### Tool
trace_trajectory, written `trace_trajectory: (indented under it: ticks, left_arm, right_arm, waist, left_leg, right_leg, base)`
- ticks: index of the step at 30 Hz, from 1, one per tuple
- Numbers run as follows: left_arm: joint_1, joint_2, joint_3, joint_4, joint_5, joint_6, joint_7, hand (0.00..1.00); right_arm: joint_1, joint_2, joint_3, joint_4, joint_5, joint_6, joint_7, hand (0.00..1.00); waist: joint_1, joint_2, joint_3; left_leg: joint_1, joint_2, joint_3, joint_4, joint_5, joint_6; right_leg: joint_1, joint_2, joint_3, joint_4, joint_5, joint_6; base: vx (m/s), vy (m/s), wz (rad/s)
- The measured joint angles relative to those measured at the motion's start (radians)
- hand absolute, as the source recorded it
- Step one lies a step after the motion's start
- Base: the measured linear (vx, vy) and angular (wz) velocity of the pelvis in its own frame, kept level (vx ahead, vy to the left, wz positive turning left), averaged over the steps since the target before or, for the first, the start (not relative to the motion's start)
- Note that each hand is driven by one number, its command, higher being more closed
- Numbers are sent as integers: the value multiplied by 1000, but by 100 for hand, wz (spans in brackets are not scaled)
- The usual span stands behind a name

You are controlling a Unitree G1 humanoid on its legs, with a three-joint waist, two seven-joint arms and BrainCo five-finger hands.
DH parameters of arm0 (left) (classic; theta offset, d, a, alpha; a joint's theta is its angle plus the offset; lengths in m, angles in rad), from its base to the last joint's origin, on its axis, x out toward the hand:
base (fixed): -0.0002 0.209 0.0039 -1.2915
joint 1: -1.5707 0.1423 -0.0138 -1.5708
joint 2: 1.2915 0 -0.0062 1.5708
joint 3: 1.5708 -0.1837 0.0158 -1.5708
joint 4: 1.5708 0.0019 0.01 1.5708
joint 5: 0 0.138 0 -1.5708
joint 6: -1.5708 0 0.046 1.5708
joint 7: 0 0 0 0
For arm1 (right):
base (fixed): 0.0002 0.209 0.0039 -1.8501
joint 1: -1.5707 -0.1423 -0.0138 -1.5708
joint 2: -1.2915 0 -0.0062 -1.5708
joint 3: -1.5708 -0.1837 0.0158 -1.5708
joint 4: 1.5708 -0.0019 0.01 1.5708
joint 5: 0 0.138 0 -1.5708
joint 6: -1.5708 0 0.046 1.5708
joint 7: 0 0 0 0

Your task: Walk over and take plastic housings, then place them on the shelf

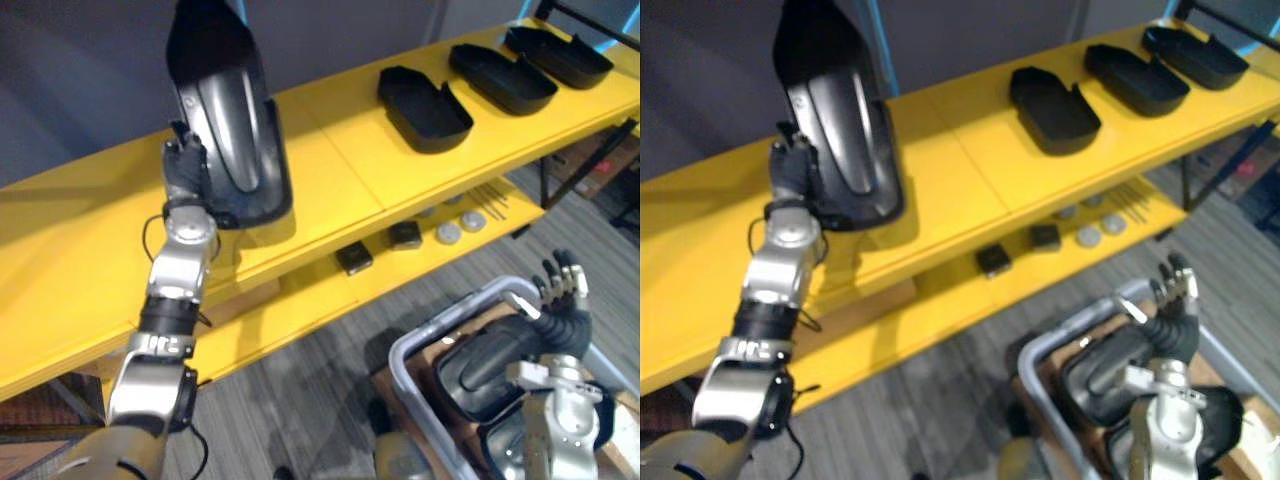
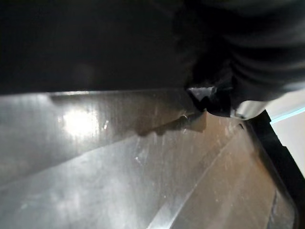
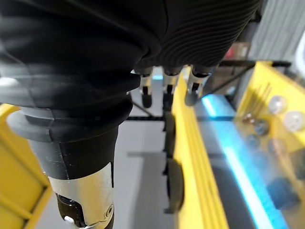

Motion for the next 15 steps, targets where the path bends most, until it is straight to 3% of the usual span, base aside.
trace_trajectory:
  ticks: [4,9,11,15]
  left_arm:
    - [-41,9,-2,125,-43,53,6,100]
    - [-121,20,0,153,-149,41,73,100]
    - [-126,18,-1,153,-164,16,115,100]
    - [-147,13,-1,148,-305,-74,176,100]
  right_arm:
    - [3,0,85,-15,22,19,-22,0]
    - [12,1,137,-85,50,34,-84,0]
    - [13,1,152,-88,66,35,-113,0]
    - [21,10,216,-88,96,38,-166,0]
  waist:
    - [-12,-23,48]
    - [-7,-47,118]
    - [-8,-47,129]
    - [-7,-58,158]
  left_leg:
    - [-29,0,0,12,0,0]
    - [-53,4,0,52,-2,-1]
    - [-80,14,0,82,-13,-2]
    - [-103,20,-3,113,-15,0]
  right_leg:
    - [-26,-2,6,6,1,-1]
    - [-41,-4,23,22,1,-4]
    - [-57,-4,24,30,-1,-7]
    - [-71,-3,25,43,-3,-10]
  base:
    - [0,0,0]
    - [-1,0,2]
    - [-15,-2,-1]
    - [-28,-13,2]
